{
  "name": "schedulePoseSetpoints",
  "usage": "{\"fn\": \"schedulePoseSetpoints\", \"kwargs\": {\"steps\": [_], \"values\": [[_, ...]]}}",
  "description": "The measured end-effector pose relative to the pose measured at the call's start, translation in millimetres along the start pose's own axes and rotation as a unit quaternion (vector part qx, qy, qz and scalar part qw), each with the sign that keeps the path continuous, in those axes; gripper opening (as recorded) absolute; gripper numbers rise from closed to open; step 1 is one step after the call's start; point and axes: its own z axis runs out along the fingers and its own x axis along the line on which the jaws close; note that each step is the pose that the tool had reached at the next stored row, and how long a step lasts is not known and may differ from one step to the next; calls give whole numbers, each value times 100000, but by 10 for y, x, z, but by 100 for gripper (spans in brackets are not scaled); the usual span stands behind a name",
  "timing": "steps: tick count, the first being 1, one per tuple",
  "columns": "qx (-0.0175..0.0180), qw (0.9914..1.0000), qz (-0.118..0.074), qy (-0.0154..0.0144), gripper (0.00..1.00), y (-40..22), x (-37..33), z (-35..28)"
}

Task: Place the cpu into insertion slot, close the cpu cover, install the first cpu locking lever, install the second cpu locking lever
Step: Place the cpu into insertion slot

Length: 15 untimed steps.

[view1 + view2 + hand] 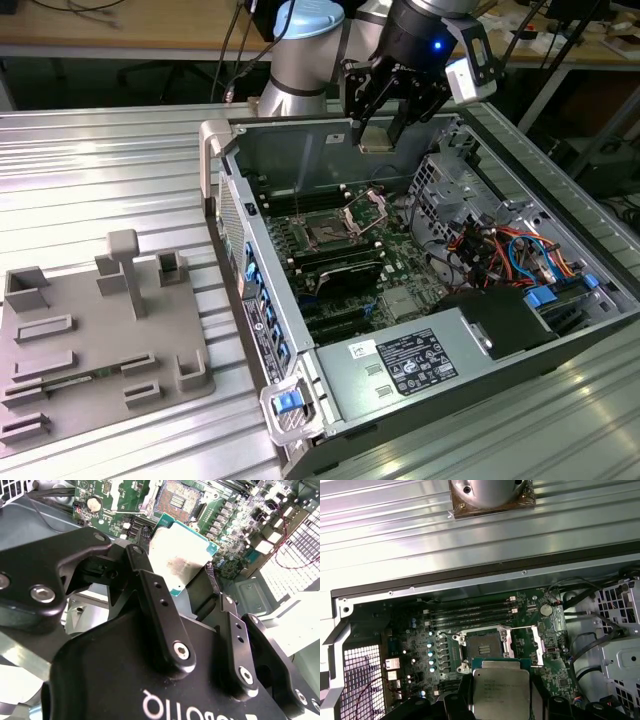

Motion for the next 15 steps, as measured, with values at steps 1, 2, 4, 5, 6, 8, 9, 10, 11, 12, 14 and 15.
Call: {"fn": "schedulePoseSetpoints", "kwargs": {"steps": [1, 2, 4, 5, 6, 8, 9, 10, 11, 12, 14, 15], "values": [[1, 100000, 25, -2, 55, 0, 0, 0], [1, 100000, 49, -5, 55, 0, 0, 0], [0, 100000, 95, -9, 55, 0, 0, 0], [-2, 100000, 136, -13, 55, 0, 0, 0], [-1, 100000, 176, -15, 55, 0, 0, 0], [-5, 100000, 219, -21, 55, 0, 0, 0], [-5, 100000, 243, -23, 55, 0, 0, 0], [-4, 100000, 268, -26, 55, 0, 0, 0], [-6, 100000, 287, -27, 55, 0, 0, 0], [-5, 100000, 309, -29, 55, 0, 0, 0], [-7, 99999, 344, -30, 55, 0, 0, 0], [-8, 99999, 377, -34, 55, 0, 0, 0]]}}
